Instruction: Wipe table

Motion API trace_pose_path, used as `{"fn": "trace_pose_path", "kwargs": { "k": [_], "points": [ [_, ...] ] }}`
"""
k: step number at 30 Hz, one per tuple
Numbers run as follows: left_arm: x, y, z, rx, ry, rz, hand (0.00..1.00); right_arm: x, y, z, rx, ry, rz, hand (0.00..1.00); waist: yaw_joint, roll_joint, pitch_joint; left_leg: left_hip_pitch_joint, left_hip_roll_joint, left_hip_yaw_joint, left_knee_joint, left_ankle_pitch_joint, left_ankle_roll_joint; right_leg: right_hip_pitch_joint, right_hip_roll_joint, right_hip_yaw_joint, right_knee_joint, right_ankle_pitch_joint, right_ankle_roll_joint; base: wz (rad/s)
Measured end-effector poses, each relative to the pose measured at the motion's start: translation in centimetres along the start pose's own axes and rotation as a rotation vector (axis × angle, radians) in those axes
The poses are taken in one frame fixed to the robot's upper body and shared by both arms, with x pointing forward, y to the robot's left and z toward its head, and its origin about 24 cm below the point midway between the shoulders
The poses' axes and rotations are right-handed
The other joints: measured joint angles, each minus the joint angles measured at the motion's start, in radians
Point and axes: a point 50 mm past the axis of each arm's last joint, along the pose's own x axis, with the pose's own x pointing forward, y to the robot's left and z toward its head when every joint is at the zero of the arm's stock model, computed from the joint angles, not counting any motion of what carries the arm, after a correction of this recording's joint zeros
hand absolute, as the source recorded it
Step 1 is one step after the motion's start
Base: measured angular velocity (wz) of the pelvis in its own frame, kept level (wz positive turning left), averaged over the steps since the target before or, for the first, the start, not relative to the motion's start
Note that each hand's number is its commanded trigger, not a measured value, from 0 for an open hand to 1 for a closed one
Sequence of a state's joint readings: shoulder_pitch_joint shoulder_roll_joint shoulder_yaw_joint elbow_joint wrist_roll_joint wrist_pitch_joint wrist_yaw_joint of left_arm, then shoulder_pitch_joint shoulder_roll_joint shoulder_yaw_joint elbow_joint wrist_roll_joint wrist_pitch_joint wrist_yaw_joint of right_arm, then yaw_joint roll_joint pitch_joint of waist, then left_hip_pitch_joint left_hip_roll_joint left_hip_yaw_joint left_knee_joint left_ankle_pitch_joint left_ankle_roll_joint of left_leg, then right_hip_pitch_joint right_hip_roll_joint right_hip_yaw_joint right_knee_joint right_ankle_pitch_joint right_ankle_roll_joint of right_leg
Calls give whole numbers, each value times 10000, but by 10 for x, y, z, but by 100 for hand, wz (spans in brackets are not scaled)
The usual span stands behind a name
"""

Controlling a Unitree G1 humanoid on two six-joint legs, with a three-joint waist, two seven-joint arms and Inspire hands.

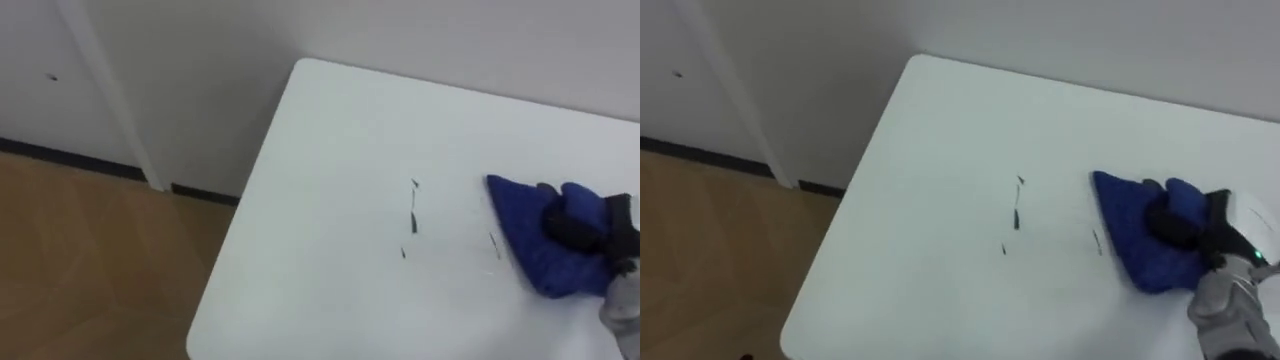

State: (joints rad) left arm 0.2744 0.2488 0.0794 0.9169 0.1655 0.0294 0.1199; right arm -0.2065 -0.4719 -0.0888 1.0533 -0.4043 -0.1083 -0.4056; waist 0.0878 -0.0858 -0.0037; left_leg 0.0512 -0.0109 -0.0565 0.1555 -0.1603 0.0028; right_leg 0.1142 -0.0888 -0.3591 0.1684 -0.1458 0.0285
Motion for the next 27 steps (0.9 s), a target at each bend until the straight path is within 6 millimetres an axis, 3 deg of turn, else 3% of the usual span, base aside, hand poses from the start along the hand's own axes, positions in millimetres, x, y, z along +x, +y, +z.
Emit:
{"fn": "trace_pose_path", "kwargs": {
  "k": [2, 5, 8, 9, 10, 12, 15, 18, 21, 22, 27],
  "points": [
    [2, -2, 10, -126, -269, -27, 0, 1, -1, 3, 110, 21, -44, 100, -11, 0, 4, 48, 15, 159, -67, -2, 3, -31, 2, 144, 0, -1, 2, -23],
    [4, -8, 24, -784, -604, -166, 0, 9, 1, 30, -192, -482, 62, 100, 258, 106, 85, 151, 26, 523, -128, -8, 12, -136, -4, 313, -15, -13, 24, -46],
    [4, -17, 32, -767, -844, -441, 0, 10, 12, 86, -748, -2209, 331, 100, 548, 158, 123, -19, 55, 531, -119, -16, 26, -429, 39, 338, -22, -16, 28, -33],
    [5, -22, 35, -772, -860, -635, 0, 7, 16, 116, -824, -3235, 439, 100, 576, 213, 164, -129, 80, 500, -104, -21, 34, -528, 70, 324, -18, -17, 24, -4],
    [4, -26, 37, -652, -890, -815, 0, 1, 22, 144, -1099, -4221, 606, 100, 787, 266, 165, -209, 118, 513, -96, -22, 40, -641, 115, 355, -5, 0, -11, -3],
    [4, -30, 37, -450, -928, -933, 0, -9, 30, 179, -1359, -5459, 909, 100, 1082, 323, 195, -340, 162, 426, 2, -23, 26, -647, 166, 283, -8, 34, -66, 13],
    [3, -29, 32, -355, -759, -878, 0, -14, 29, 205, -1499, -6299, 955, 100, 1643, 376, 200, -412, 170, 319, 133, -5, -10, -644, 185, 206, -41, 36, -79, 28],
    [-2, -27, 1, -185, 263, -755, 0, -15, 32, 200, -1573, -6263, 1049, 100, 1860, 349, 180, -427, 108, 24, 130, 35, 1, -479, 157, -26, -134, 42, -86, 27],
    [-7, -30, -15, 3, 864, -822, 0, -13, 44, 165, -1996, -5387, 1521, 100, 1630, 333, 174, -538, 22, -267, 258, 37, 7, -383, 113, -22, -172, 29, -64, 40],
    [-7, -30, -14, 0, 838, -824, 0, -14, 49, 147, -1613, -4852, 1624, 100, 1571, 335, 175, -565, -6, -284, 265, 40, 12, -326, 84, -10, -176, 4, -24, 34],
    [-3, -25, -3, -198, 513, -576, 0, -21, 56, 124, -1177, -4714, 1510, 100, 1231, 401, 131, -401, -25, -227, 189, 30, 30, -160, 55, -7, -189, -23, 19, 1]
  ]
}}
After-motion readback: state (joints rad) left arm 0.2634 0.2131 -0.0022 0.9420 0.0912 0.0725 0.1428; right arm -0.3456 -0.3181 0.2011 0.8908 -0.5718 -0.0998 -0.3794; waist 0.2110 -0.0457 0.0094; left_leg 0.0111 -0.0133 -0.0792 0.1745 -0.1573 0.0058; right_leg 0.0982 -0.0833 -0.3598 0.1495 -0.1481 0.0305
